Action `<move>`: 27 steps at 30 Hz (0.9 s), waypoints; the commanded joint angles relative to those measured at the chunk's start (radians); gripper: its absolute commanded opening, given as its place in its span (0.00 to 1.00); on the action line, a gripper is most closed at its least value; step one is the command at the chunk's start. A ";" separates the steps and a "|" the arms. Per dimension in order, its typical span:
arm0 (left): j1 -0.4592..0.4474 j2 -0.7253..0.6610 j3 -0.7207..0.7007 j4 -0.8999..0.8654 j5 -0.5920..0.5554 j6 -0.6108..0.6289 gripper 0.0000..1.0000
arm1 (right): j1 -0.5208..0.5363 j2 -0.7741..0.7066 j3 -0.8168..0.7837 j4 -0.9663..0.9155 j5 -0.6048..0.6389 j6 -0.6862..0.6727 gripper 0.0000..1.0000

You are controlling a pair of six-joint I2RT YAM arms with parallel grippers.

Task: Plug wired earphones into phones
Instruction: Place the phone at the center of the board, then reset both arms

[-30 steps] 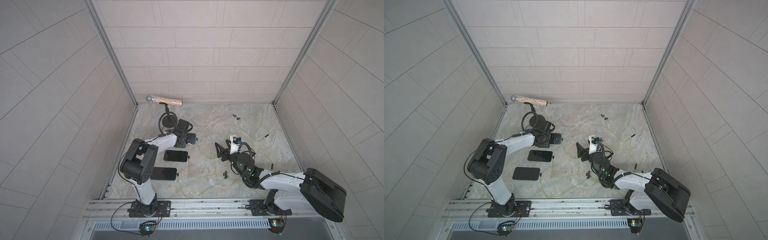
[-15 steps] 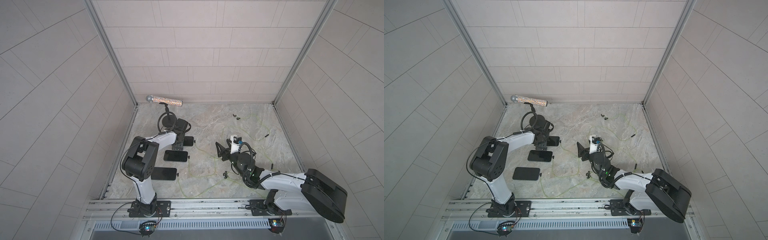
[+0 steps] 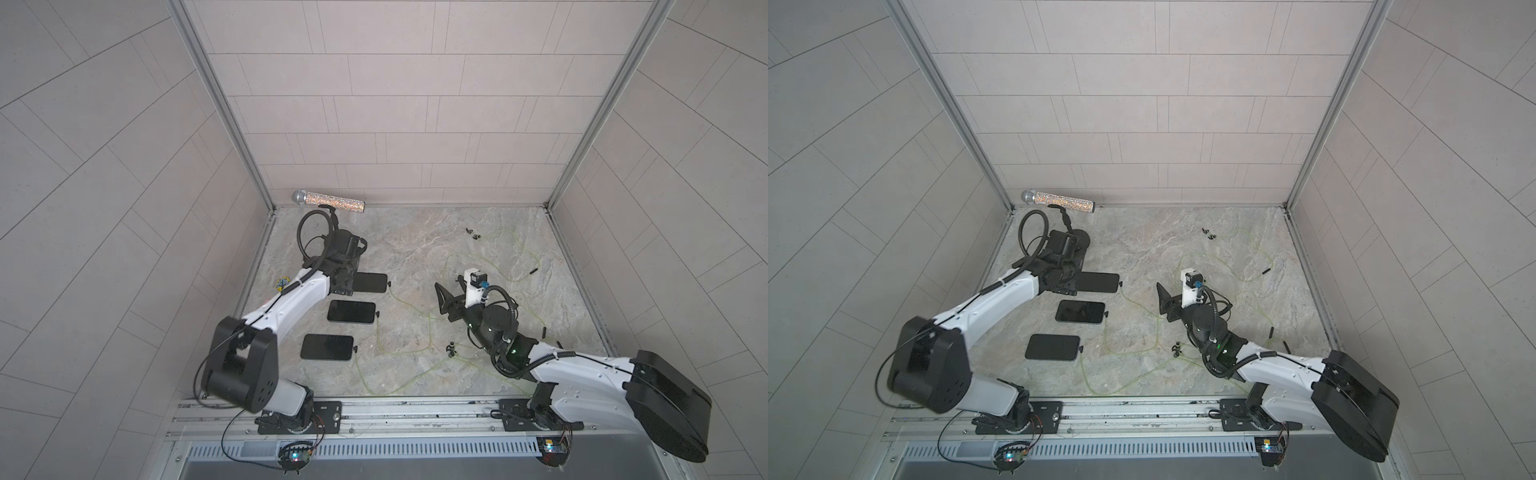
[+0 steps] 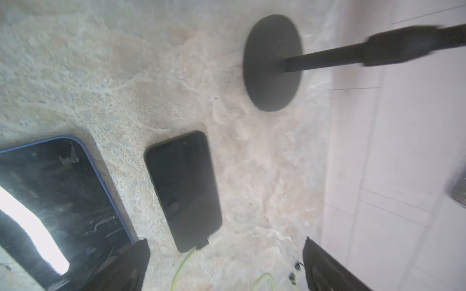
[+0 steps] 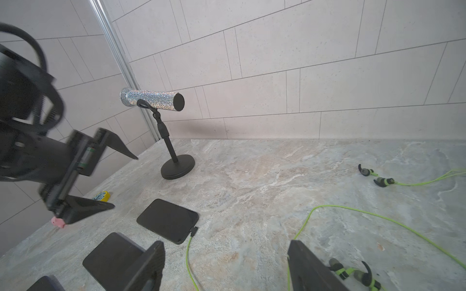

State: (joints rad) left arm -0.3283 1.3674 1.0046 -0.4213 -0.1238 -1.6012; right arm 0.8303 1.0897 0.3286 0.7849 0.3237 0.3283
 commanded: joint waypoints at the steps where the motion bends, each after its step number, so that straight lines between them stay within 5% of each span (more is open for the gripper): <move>1: 0.021 -0.159 -0.062 -0.031 -0.090 0.207 1.00 | -0.003 -0.092 0.063 -0.156 0.043 -0.074 0.80; 3: 0.023 -0.249 -0.079 -0.032 -0.173 0.336 1.00 | -0.004 -0.171 0.105 -0.296 0.068 -0.090 0.84; 4: 0.023 -0.295 -0.091 -0.022 -0.207 0.408 1.00 | -0.003 -0.212 0.121 -0.357 0.100 -0.102 0.98; 10: 0.025 -0.517 -0.275 0.249 -0.331 0.863 1.00 | -0.002 -0.359 0.209 -0.658 0.377 -0.304 1.00; 17: 0.036 -0.577 -0.493 0.530 -0.553 1.206 1.00 | -0.067 -0.476 0.039 -0.348 0.472 -0.559 1.00; 27: 0.122 -0.333 -0.603 0.859 -0.631 1.447 1.00 | -0.500 -0.256 -0.038 -0.241 0.443 -0.279 1.00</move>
State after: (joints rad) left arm -0.2203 0.9894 0.4343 0.2802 -0.6991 -0.2768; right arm 0.3771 0.7883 0.3141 0.4728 0.7532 -0.0147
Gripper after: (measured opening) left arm 0.995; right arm 0.999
